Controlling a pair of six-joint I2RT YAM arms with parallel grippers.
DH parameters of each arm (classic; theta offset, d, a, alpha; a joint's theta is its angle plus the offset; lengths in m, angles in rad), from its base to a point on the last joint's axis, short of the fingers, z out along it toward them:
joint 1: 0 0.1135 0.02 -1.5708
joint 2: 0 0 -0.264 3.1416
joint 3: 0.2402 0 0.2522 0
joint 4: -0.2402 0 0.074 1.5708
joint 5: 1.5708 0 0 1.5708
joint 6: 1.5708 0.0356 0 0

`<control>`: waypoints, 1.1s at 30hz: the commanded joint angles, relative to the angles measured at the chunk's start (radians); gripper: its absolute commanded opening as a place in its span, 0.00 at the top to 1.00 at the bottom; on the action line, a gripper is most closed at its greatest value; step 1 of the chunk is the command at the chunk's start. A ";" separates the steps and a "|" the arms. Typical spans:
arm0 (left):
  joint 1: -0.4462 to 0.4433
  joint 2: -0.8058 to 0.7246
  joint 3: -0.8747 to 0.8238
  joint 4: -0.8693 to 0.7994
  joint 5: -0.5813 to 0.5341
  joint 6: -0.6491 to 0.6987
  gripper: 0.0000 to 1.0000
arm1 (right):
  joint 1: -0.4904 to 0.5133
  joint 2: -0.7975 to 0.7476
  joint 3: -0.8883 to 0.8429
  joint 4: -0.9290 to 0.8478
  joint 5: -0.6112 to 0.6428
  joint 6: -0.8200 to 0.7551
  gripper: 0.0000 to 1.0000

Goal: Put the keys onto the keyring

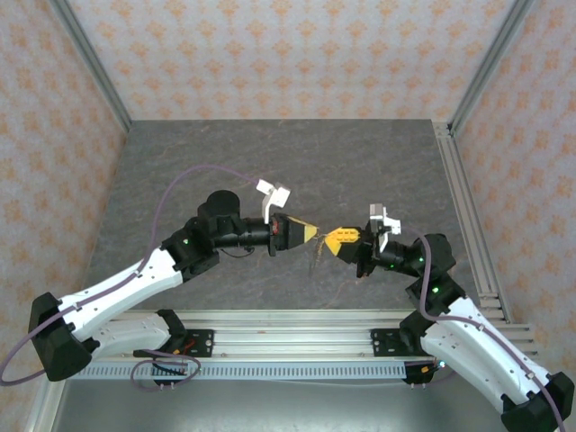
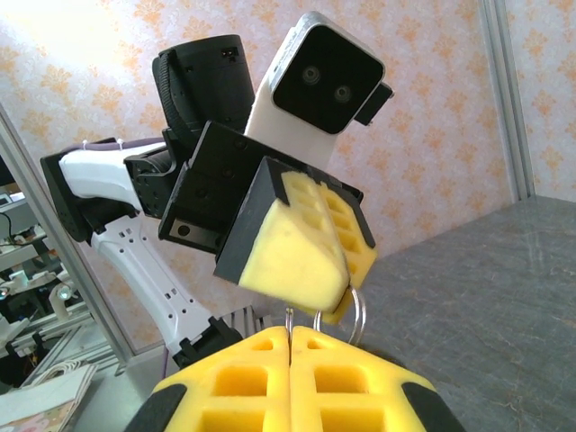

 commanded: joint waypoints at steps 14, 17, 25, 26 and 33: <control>0.023 -0.016 -0.033 0.260 0.052 -0.146 1.00 | 0.008 0.035 -0.094 0.374 0.076 0.126 1.00; 0.022 -0.012 -0.030 0.258 0.058 -0.150 1.00 | 0.009 0.068 -0.098 0.450 0.077 0.149 1.00; 0.023 -0.001 -0.028 0.281 0.068 -0.162 1.00 | 0.010 0.115 -0.091 0.545 0.065 0.163 1.00; 0.023 0.002 -0.026 0.282 0.070 -0.161 1.00 | 0.010 0.119 -0.090 0.547 0.064 0.161 1.00; 0.023 0.001 -0.023 0.293 0.067 -0.169 1.00 | 0.009 0.125 -0.088 0.567 0.056 0.164 1.00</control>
